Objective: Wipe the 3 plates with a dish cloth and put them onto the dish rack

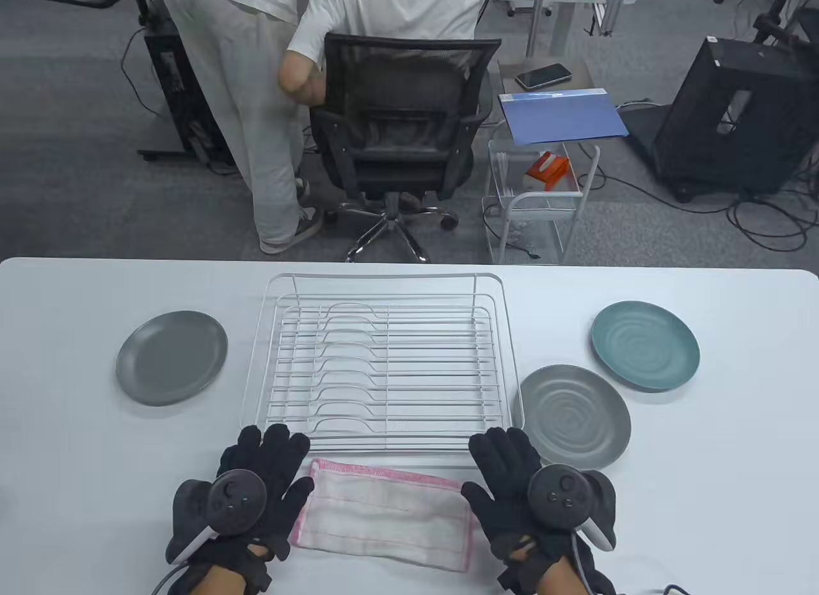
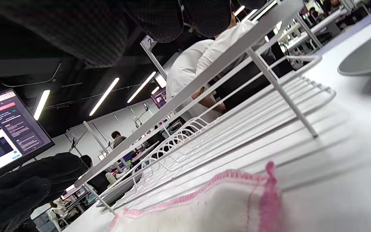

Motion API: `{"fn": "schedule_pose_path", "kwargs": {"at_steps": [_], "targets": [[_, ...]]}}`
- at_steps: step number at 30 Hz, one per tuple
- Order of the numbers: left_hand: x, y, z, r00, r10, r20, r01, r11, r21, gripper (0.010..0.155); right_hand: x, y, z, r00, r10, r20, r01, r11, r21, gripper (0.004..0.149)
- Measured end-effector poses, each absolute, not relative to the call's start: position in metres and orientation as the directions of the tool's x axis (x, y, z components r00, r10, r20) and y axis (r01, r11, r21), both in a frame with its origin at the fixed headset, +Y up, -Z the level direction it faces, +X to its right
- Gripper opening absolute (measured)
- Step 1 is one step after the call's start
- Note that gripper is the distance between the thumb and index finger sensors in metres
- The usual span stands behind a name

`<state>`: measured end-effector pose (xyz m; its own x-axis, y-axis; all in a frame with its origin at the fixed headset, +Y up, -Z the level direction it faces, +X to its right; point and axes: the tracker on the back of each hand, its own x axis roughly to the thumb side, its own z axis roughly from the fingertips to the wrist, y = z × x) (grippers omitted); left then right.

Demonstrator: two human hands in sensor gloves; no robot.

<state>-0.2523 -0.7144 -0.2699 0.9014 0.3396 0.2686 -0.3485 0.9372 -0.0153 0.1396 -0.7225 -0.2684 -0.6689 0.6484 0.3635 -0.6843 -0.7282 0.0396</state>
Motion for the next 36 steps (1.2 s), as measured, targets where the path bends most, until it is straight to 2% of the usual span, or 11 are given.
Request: {"fn": "schedule_pose_path", "kwargs": {"at_steps": [4,14,19,23,25,30,36], "targets": [[-0.251,-0.713,-0.27,0.9,0.335,0.278,-0.349,0.937,0.003,0.06,0.14,-0.715,-0.264,-0.653,0.646,0.395,-0.703,-0.711,0.002,0.069],[-0.249,-0.712,-0.268,0.892,0.342,0.295,-0.361,0.932,0.013,0.06,0.13,-0.716,-0.262,-0.654,0.619,0.435,-0.687,-0.726,0.001,0.069],[-0.248,-0.711,-0.267,0.892,0.34,0.299,-0.36,0.933,0.015,0.06,0.116,-0.713,-0.258,-0.648,0.581,0.492,-0.673,-0.74,-0.014,0.068],[-0.245,-0.71,-0.268,0.893,0.335,0.301,-0.353,0.935,0.009,0.059,0.088,-0.717,-0.252,-0.622,0.542,0.565,-0.635,-0.771,0.041,0.068],[-0.244,-0.708,-0.267,0.89,0.337,0.307,-0.359,0.933,0.017,0.059,0.068,-0.723,-0.251,-0.628,0.51,0.588,-0.576,-0.812,0.089,0.068],[-0.241,-0.705,-0.264,0.886,0.334,0.322,-0.36,0.933,0.024,0.059,0.015,-0.755,-0.251,-0.691,0.387,0.611,-0.271,-0.922,0.276,0.072],[-0.24,-0.705,-0.265,0.885,0.338,0.32,-0.362,0.932,0.015,0.059,-0.006,-0.776,-0.252,-0.757,0.229,0.612,-0.033,-0.949,0.314,0.077]]}}
